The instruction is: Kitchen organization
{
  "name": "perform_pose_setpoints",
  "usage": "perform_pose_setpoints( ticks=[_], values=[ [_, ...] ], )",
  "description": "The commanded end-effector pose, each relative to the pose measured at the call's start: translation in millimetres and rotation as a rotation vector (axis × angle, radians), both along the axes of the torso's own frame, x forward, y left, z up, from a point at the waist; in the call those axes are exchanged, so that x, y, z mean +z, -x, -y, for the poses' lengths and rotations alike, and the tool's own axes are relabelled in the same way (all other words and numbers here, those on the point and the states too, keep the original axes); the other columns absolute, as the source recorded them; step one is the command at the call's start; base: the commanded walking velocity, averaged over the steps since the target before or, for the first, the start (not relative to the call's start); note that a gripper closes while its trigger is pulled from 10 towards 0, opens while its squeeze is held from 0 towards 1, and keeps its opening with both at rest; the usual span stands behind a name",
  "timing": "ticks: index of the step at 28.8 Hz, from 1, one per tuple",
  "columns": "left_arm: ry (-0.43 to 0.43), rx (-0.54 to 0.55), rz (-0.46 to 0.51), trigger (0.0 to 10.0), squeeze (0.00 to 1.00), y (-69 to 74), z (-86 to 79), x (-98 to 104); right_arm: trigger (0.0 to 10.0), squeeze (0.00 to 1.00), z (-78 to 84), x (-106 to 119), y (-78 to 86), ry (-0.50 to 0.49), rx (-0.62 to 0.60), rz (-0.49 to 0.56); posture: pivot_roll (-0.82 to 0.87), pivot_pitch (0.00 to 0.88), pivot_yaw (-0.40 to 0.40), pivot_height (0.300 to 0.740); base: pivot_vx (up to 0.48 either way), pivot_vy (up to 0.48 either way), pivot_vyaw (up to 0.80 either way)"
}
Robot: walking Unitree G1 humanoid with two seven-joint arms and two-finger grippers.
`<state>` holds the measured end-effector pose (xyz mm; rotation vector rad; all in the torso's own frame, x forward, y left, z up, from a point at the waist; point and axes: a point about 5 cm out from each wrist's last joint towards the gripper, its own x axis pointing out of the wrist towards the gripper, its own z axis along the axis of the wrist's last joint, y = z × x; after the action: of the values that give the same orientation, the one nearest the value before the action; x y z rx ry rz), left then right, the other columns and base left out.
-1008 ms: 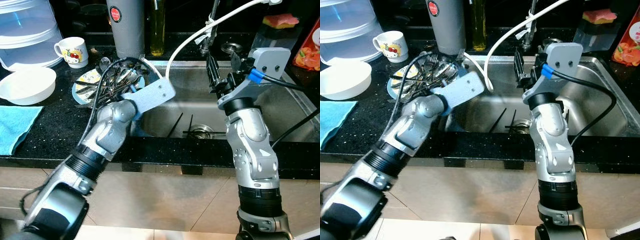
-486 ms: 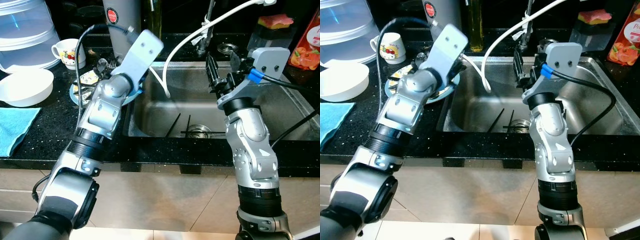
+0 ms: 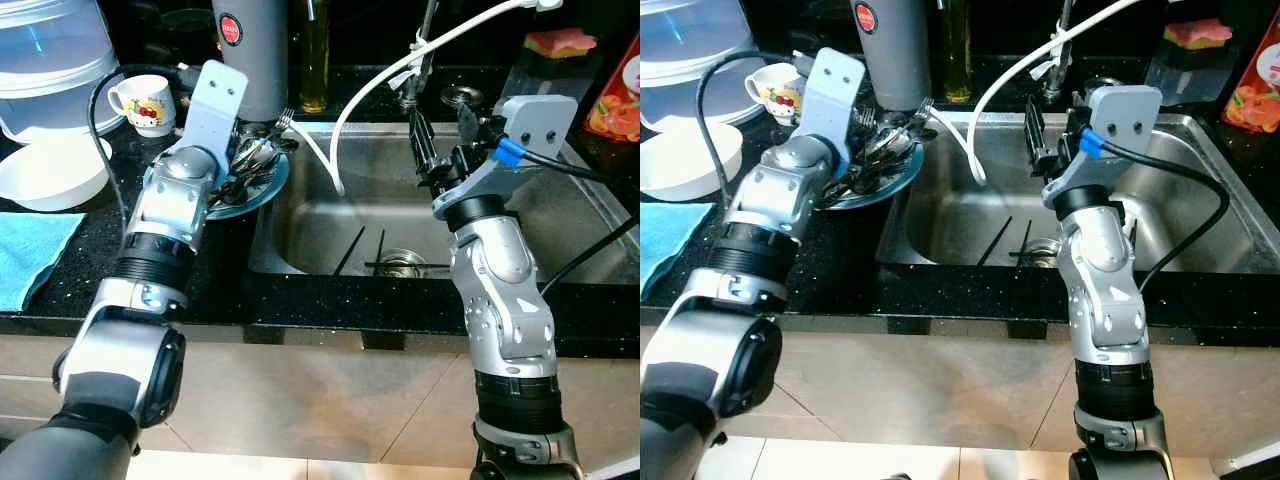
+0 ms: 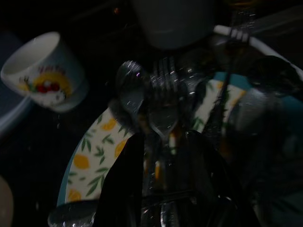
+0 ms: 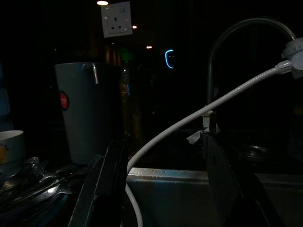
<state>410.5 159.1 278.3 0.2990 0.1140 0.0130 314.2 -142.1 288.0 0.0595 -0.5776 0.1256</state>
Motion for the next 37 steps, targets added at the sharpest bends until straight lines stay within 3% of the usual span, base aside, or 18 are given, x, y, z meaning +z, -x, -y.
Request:
perform_pose_setpoints(
  ticks=[1, 4, 8, 10, 11, 13, 25, 26, 32, 37],
  values=[
    [0.020, 0.042, 0.001, 10.0, 0.00, -0.4, -6.4, 4.1, 10.0, 0.00, -2.6, 1.1, -1.4, 0.000, 0.008, -0.002, 0.08, 0.063, 0.055, 0.740, 0.000, 0.000, 0.00],
    [0.079, 0.135, 0.032, 10.0, 0.00, 1.5, -11.9, 5.1, 10.0, 0.00, -1.7, 0.6, -1.1, 0.000, 0.005, -0.003, 0.09, 0.065, 0.055, 0.740, 0.000, 0.000, 0.00],
    [0.199, 0.326, 0.166, 10.0, 0.00, 7.2, -31.2, 12.6, 10.0, 0.00, -2.2, -0.4, -1.1, -0.001, 0.005, -0.007, 0.09, 0.071, 0.053, 0.740, 0.000, 0.000, 0.00],
    [0.220, 0.350, 0.191, 10.0, 0.00, 8.1, -34.3, 15.4, 10.0, 0.00, -2.5, -0.4, -1.2, -0.001, 0.006, -0.007, 0.09, 0.073, 0.051, 0.740, 0.000, 0.000, 0.00],
    [0.363, 0.404, 0.190, 10.0, 0.00, 8.8, -41.3, 14.2, 10.0, 0.00, -2.7, -0.4, -1.6, -0.001, 0.007, -0.008, 0.09, 0.072, 0.054, 0.740, 0.000, 0.000, 0.00],
    [0.466, 0.438, 0.161, 10.0, 0.00, 9.3, -45.1, 8.9, 10.0, 0.00, -2.7, -0.3, -2.0, -0.002, 0.007, -0.008, 0.09, 0.072, 0.055, 0.740, 0.000, 0.000, 0.00],
    [0.717, 0.475, 0.023, 10.0, 0.00, 8.7, -38.7, -13.9, 10.0, 0.00, -2.5, -1.1, -2.4, -0.003, 0.006, -0.012, 0.09, 0.076, 0.051, 0.740, 0.000, 0.000, 0.00],
    [0.753, 0.456, 0.032, 10.0, 0.00, 7.9, -36.3, -11.3, 10.0, 0.00, -2.4, -1.0, -2.5, -0.003, 0.006, -0.012, 0.09, 0.076, 0.051, 0.740, 0.000, 0.000, 0.00],
    [0.772, 0.464, 0.057, 10.0, 0.00, 9.2, -35.4, -4.2, 10.0, 0.00, -2.5, -0.9, -2.4, -0.003, 0.007, -0.011, 0.09, 0.077, 0.051, 0.740, 0.000, 0.000, 0.00],
    [0.866, 0.495, 0.045, 10.0, 0.00, 11.1, -37.1, -6.0, 10.0, 0.00, -4.1, -0.7, -2.6, -0.004, 0.012, -0.009, 0.09, 0.078, 0.050, 0.740, 0.000, 0.000, 0.00]
  ],
)
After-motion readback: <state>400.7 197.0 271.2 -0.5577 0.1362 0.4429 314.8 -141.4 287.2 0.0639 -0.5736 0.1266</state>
